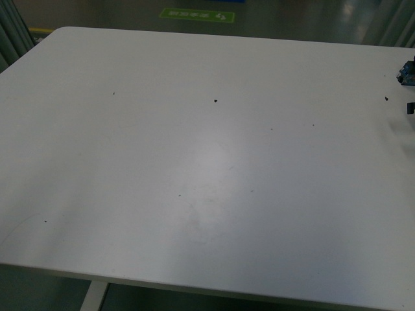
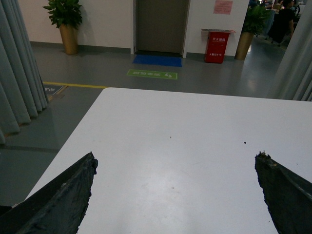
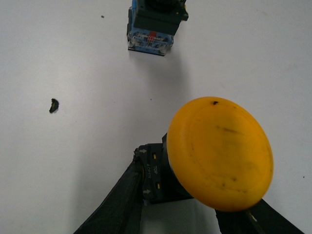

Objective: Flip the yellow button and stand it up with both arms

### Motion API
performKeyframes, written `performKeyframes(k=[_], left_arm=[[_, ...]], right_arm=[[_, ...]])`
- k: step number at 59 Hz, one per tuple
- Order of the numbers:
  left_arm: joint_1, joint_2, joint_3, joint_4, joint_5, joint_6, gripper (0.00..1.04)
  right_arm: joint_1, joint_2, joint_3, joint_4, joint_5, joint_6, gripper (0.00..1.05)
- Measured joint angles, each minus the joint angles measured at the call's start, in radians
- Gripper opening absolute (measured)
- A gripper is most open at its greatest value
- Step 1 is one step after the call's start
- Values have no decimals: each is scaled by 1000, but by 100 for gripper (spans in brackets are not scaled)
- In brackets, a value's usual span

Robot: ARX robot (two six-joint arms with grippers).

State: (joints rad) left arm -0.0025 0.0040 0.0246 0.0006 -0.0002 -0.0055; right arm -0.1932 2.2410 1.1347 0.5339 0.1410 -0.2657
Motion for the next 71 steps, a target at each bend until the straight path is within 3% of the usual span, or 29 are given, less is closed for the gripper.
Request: performKeyframes(k=[26,48,71], left_arm=[[0,0,0,0,0,0,98],[0,0,0,0,0,0,98],[0,0,0,0,0,0,98]], right_arm=[[-21,5,0,-3,-27,8,34],[-35,-21,-24,-26,-61,39,97],[-21,-110,-26,-80,-106,82,97]])
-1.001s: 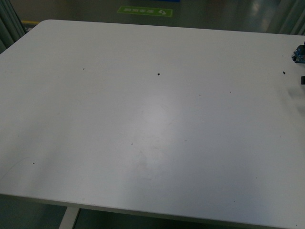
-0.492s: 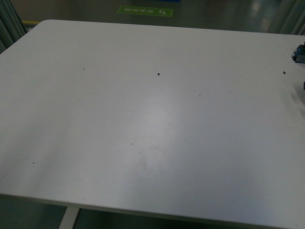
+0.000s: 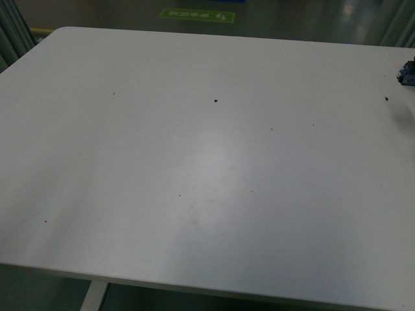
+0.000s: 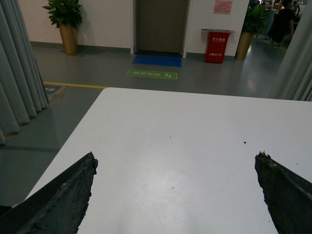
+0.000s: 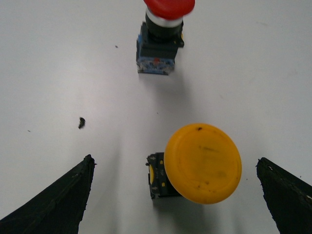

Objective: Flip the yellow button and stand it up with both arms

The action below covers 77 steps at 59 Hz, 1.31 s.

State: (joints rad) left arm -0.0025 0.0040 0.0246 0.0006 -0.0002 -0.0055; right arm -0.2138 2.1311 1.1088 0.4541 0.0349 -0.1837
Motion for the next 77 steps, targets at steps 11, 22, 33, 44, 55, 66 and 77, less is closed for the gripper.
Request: performKeyframes(k=[11,22,33,44,55,66,77], left_arm=[[0,0,0,0,0,0,98],[0,0,0,0,0,0,98],[0,0,0,0,0,0,98],[0,0,0,0,0,0,98],[0,0,0,0,1,0,98],[0,0,0,0,0,0,98],[0,0,0,0,0,0,98]], right_arm=[[29,-108,-59,3,-38,26,97],[51,-262,-167,23,-67,97,97],[55,-375,-244,66,-70,160,97],[53,-341,-314,282,-151,173,89],[84,-401,-563,703,-162,174,57],[114,-558,-724,725,-130,174,25],[145,-750,-886,689,-99,174,3]])
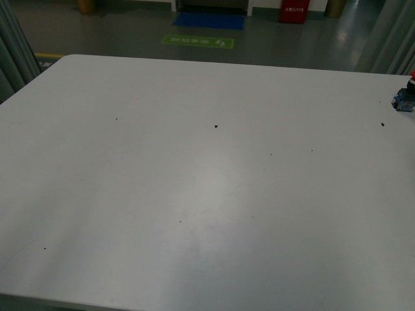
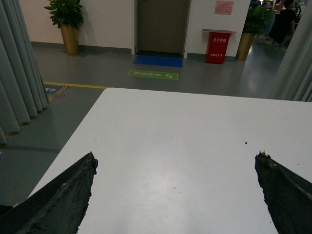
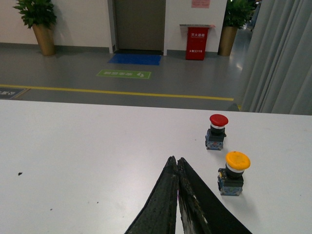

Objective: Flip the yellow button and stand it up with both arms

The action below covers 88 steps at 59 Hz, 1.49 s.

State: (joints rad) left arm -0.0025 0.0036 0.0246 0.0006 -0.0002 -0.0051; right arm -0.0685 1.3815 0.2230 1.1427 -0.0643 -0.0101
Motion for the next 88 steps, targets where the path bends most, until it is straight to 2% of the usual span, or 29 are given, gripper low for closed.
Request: performKeyframes(k=[6,13,55,88], left_arm=[[0,0,0,0,0,0,98],[0,0,0,0,0,0,98],[0,0,0,0,0,0,98],[0,0,0,0,0,0,98]], right_arm=[[39,-78,-48,-33,59,0,3],[65,-175,-95,-82,61,0,3],[66,-796,-218,-569,63,0,3],[66,-1072,-218,-830,63,0,3]])
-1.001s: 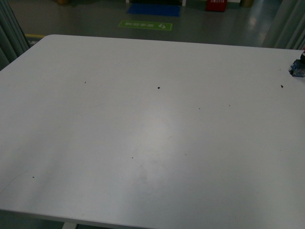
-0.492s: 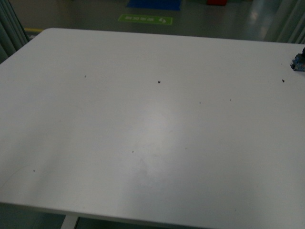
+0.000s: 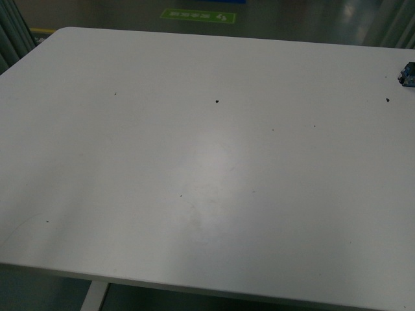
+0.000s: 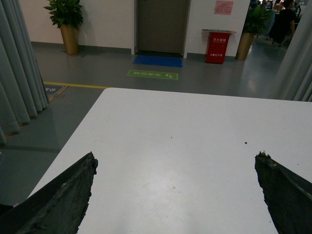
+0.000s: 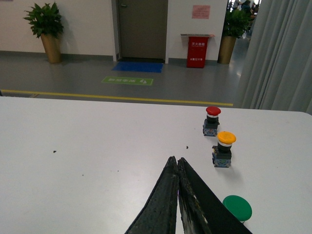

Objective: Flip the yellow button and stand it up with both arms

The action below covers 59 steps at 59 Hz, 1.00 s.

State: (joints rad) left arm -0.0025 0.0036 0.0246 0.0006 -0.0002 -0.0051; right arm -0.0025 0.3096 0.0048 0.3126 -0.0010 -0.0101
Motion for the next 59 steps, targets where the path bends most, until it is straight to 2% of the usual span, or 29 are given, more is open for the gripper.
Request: performKeyframes(k=[26,32,53,55,59], left_arm=[[0,0,0,0,0,0,98],[0,0,0,0,0,0,98],[0,0,0,0,0,0,98],[0,0,0,0,0,0,98],[0,0,0,0,0,0,98]], right_arm=[[0,-140,0,-141,0,0,3],[0,-266,0,-301,0,0,3],[0,-304,0,-311,0,0,3],[0,-304,0,-311,0,0,6],[0,-304,0,-311,0,0,20]])
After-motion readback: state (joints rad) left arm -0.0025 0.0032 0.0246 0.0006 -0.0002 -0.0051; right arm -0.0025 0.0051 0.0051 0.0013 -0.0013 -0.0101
